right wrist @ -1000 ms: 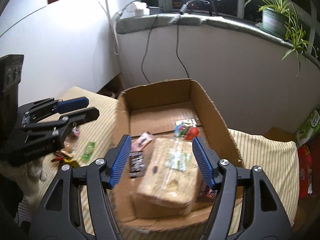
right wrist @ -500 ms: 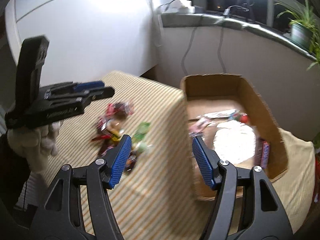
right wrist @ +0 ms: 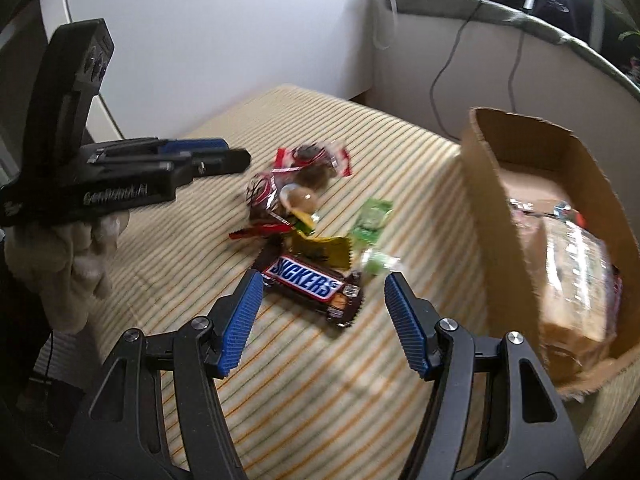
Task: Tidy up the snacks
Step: 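Grasp the red candy bag with the left gripper while the right grasps a Snickers bar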
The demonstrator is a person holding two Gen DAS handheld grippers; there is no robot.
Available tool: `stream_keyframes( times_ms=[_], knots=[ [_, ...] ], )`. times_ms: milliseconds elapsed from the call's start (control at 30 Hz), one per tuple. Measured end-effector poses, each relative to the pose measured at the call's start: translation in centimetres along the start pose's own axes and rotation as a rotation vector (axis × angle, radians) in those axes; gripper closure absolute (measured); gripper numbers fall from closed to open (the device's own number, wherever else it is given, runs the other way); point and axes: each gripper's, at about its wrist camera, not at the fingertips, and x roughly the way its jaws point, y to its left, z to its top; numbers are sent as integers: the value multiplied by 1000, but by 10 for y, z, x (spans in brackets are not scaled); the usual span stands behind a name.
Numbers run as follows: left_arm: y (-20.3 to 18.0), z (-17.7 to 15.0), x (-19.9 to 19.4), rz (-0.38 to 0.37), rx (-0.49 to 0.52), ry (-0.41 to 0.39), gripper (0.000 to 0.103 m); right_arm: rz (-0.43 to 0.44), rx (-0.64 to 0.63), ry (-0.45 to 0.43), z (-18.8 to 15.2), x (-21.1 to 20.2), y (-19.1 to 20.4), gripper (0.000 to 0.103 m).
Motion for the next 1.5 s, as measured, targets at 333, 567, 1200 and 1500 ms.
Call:
stream_keyframes(
  times_ms=[333,567,1200,1500],
  knots=[
    [0,-2,8,-18,-19,22,55,26,-68,61,6,32,7,37],
    [-2,-5,16,-20,-14,46,55,45,-57,85,13,47,3,37],
    [2,3,32,22,-36,53,49,30,-165,135,7,48,21,48],
    [7,1,35,13,-59,45,64,35,-183,141,11,59,32,69]
  ],
)
